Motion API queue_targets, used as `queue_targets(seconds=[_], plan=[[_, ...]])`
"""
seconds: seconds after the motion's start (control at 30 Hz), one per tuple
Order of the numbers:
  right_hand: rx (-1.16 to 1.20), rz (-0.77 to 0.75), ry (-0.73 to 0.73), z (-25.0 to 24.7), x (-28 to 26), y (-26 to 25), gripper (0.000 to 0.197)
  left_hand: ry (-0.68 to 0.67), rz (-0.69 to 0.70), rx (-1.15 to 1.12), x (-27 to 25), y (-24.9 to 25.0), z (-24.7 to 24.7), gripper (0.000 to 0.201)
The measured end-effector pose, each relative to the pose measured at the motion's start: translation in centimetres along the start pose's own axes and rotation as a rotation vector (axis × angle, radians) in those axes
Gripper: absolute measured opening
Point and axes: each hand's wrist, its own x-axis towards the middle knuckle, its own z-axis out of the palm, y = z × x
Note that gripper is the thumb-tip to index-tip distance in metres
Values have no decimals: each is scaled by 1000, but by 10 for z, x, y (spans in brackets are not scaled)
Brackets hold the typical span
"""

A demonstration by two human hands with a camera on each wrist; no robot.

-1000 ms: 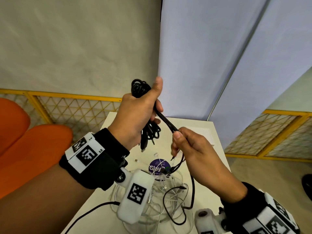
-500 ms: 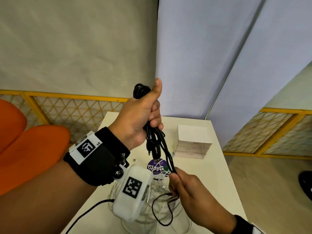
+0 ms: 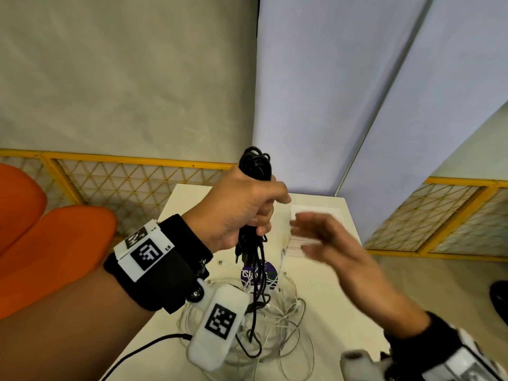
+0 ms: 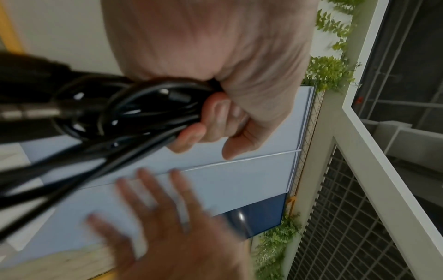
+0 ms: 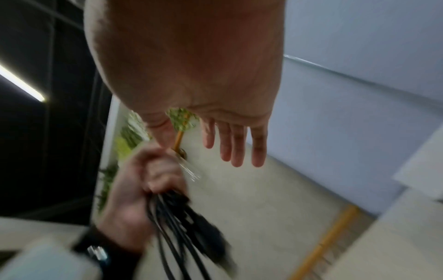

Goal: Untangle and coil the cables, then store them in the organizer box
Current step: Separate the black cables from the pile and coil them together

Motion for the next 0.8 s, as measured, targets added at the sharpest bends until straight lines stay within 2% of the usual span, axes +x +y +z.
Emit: queue_targets(seconds=[0.07, 0.17, 0.23, 0.27, 0.37, 0.4, 0.5, 0.67, 0.8], plan=[[100, -69, 47, -3, 12, -36, 49, -21, -8, 32, -1, -5, 5, 40], [107, -87, -32, 4, 25, -72, 53, -62, 19, 93, -6, -8, 18, 11], [57, -4, -64, 14, 33, -81, 52, -61, 37, 174, -9, -10, 24, 16], [42, 48, -61, 20, 38, -84, 51, -46, 49, 225, -10, -11, 25, 25], [53, 146, -35, 29, 47, -85, 21, -22, 68, 341, -11, -9, 26, 27], [45, 152, -41, 30, 49, -85, 22, -23, 74, 330, -12, -8, 27, 30], [41, 111, -3, 29, 51, -89, 21, -43, 90, 257, -15, -2, 29, 41], [54, 7, 0, 30, 50, -92, 22, -41, 126, 222, -11, -6, 32, 37], [16, -15, 34, 27, 48, -92, 32, -118, 93, 158, -9, -9, 30, 29]])
